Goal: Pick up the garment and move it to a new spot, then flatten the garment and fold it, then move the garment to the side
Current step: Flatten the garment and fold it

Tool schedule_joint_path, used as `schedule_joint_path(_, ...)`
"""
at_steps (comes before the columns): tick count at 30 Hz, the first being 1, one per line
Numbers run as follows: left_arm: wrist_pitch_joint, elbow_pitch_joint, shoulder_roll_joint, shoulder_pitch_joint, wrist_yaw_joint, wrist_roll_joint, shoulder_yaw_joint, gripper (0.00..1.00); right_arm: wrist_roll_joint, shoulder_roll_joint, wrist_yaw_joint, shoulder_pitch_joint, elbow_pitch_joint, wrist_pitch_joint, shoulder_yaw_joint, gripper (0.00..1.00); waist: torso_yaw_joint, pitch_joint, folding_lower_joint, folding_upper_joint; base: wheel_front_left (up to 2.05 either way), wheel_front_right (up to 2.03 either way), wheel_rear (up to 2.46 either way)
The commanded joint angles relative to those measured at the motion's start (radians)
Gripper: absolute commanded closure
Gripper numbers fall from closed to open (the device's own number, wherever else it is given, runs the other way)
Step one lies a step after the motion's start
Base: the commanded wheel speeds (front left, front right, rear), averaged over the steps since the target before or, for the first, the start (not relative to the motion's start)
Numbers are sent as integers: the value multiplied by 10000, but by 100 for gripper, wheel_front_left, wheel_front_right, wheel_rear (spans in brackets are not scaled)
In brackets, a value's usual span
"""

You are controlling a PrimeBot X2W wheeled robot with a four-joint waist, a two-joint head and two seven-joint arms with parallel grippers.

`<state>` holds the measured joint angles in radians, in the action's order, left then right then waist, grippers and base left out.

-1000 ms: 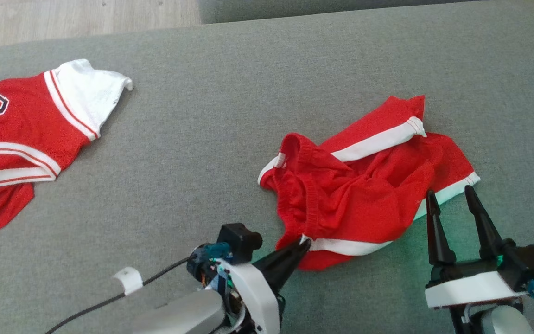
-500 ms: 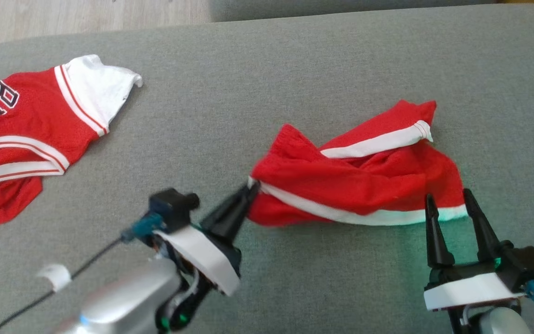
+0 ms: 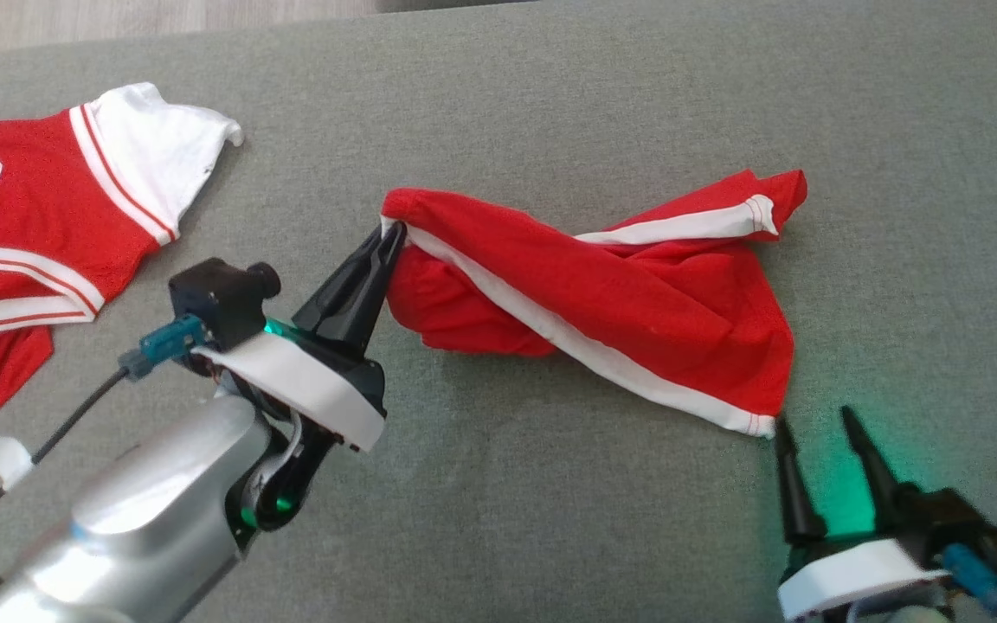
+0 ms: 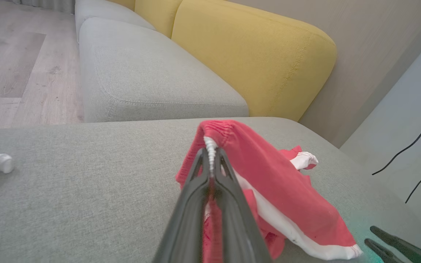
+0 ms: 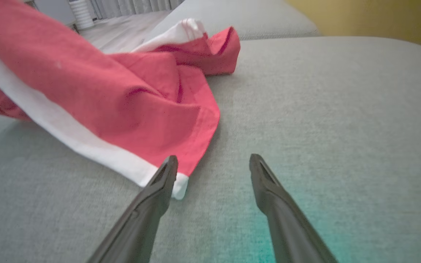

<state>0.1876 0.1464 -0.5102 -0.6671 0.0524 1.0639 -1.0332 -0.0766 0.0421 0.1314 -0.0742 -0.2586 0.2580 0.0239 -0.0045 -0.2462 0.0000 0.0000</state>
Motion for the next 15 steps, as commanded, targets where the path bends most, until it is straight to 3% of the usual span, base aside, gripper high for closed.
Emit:
schedule_joint_path(1, 92, -218, -381, -474, 7, 31, 503, 100, 136, 81, -7, 105, 132, 38, 338, 0, -2, -15, 0, 0, 0, 0, 0)
schedule_joint_path(9, 24, -92, -351, -632, -21, -19, 468, 100, 291, 94, -7, 415, -973, 38, 1307, 0, 101, -96, 0, 0, 0, 0, 0)
schedule_joint_path(14, -31, -47, -323, -692, -24, -49, 418, 100, 277, 153, -7, 668, -1121, 38, 1393, 0, 177, -161, 0, 0, 0, 0, 0)
schedule_joint_path(15, -39, -37, -323, -702, -32, -55, 408, 100, 281, 159, -7, 709, -1124, 38, 1400, 13, 195, -169, 0, 0, 0, 0, 0)
